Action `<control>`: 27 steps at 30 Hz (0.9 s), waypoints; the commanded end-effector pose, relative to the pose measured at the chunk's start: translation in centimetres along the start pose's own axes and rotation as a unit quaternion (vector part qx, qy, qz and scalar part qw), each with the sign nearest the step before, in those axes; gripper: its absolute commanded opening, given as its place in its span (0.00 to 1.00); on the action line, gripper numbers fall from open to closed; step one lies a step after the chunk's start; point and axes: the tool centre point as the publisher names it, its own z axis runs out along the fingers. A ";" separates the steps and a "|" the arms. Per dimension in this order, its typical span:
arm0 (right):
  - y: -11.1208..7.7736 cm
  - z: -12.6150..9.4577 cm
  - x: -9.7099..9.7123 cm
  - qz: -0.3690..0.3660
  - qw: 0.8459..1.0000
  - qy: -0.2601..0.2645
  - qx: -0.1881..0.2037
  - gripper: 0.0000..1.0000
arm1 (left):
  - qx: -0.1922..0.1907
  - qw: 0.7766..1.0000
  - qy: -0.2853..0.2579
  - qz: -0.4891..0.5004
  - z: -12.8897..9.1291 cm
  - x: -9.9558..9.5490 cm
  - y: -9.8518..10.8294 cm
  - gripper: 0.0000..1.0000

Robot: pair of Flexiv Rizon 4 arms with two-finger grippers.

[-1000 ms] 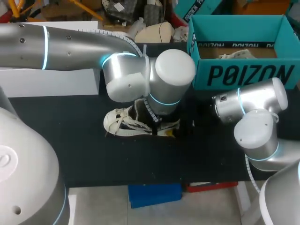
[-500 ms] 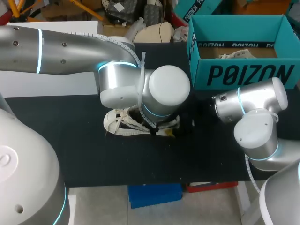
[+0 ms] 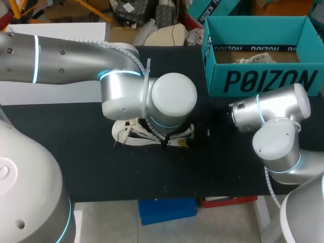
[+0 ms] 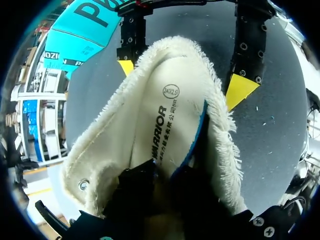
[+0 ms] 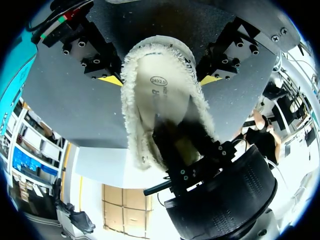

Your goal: Take the shoe out of the shoebox, open the shoe tongue, remove and reinsert the insole, then place the shoe into the shoebox

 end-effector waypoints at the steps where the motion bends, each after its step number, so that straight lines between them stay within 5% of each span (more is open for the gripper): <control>1: -0.3 0.3 0.0 0.000 1.000 0.001 0.002 0.00 | 0.020 0.999 0.037 -0.001 7.4 -1.0 0.4 0.00; 27: -0.3 0.3 0.0 0.000 1.000 0.001 0.002 0.00 | 0.122 0.985 0.118 0.006 -1.5 -2.4 2.2 0.00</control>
